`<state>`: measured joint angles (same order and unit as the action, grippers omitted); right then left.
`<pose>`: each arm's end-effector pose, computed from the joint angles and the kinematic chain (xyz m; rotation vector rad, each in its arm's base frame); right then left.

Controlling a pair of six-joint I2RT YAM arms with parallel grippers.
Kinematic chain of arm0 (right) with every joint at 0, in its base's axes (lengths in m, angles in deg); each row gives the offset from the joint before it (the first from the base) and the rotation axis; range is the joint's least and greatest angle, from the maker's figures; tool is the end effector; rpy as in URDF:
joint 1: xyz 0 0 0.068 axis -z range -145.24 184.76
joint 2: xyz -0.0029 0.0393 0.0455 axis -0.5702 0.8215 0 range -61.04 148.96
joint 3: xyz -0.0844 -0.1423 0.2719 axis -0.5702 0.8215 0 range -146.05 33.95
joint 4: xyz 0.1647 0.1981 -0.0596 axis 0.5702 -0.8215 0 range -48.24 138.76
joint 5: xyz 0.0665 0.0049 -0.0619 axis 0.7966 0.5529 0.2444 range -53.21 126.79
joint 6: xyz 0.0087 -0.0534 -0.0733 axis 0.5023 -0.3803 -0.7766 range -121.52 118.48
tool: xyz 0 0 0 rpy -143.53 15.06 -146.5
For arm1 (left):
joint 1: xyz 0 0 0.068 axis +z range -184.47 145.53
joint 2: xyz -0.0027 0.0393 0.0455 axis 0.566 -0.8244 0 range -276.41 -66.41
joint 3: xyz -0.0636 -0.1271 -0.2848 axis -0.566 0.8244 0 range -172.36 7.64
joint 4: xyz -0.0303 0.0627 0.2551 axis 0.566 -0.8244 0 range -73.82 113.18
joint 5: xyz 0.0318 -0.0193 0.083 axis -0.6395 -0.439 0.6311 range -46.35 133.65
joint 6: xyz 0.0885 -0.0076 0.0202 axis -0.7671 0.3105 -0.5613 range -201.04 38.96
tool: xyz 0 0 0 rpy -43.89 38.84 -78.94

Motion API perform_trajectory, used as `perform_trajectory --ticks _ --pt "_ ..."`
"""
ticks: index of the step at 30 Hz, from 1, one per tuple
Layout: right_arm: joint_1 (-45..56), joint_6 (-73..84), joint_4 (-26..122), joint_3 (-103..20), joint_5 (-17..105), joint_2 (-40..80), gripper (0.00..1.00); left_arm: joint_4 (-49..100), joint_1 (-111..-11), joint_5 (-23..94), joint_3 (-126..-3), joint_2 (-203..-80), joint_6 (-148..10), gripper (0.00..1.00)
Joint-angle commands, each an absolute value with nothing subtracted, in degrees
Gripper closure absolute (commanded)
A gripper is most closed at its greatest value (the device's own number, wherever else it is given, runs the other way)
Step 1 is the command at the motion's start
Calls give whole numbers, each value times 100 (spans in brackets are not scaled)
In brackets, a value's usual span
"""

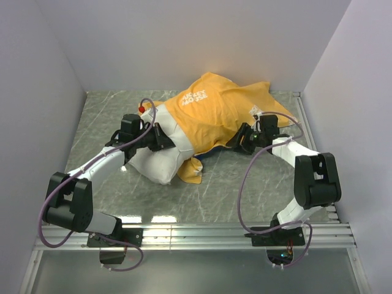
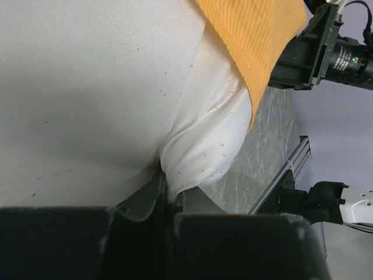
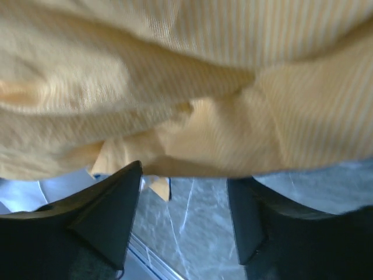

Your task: Put the pillow into the pillowcase

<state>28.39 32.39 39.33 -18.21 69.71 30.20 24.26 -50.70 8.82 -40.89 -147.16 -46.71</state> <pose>0.3445 0.0833 0.2076 0.3196 2.4652 1.0076 0.3064 -0.1377 0.2658 0.0382 2.2259 -1.1499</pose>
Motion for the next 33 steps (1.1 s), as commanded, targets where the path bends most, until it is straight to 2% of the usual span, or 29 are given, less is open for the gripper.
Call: perform_trajectory --ticks 1,2,4,5,6,12,14,19,22,24,25,28,30,32,33 --pt "2826 3706 5024 -1773 7133 3238 41 2713 -5152 612 -4237 -14656 -4483 100" --pt "2809 3758 5087 -1764 7141 3256 56 2774 -5152 594 -4220 -14665 -4465 100" --pt "2695 3881 5236 -1737 7290 3291 77 2827 -5187 603 -4211 -14691 -4413 100" --pt "2607 3908 5176 -1816 7387 3317 96 2915 -5196 612 -4202 -14709 -4386 100" --pt "2467 3934 5123 -1869 7501 3335 100 2968 -5257 612 -4193 -14726 -4360 100" --pt "552 3435 4237 -2676 8494 3045 100 3381 -5662 752 -4228 -14937 -3850 100" --pt "182 2681 3237 -3175 8723 3167 100 3373 -5697 743 -4228 -14938 -3779 100" --pt "540 1668 2197 -3644 8346 3739 100 3180 -5697 814 -4071 -14876 -3902 100" --pt "760 1248 1707 -3706 8310 3889 100 2367 -5706 945 -4244 -14841 -4557 100" --pt "639 808 1188 -3872 8424 3776 87 1758 -5776 1007 -4412 -14823 -5191 100" --pt "585 188 454 -3995 8564 3731 70 1416 -5854 1007 -4630 -14841 -6047 100" --pt "602 -1148 -1145 -5124 9064 3520 43 141 -6118 1148 -4843 -14780 -7796 100" --pt "681 -1767 -1958 -5864 9172 3555 36 -361 -6163 1078 -4765 -14448 -8565 100" --pt "892 -1998 -2514 -6867 9164 3634 35 -686 -6337 1139 -4712 -14201 -9665 98" --pt "953 -1885 -2472 -7149 8972 3695 35 -949 -6373 1113 -4712 -13947 -10025 94"
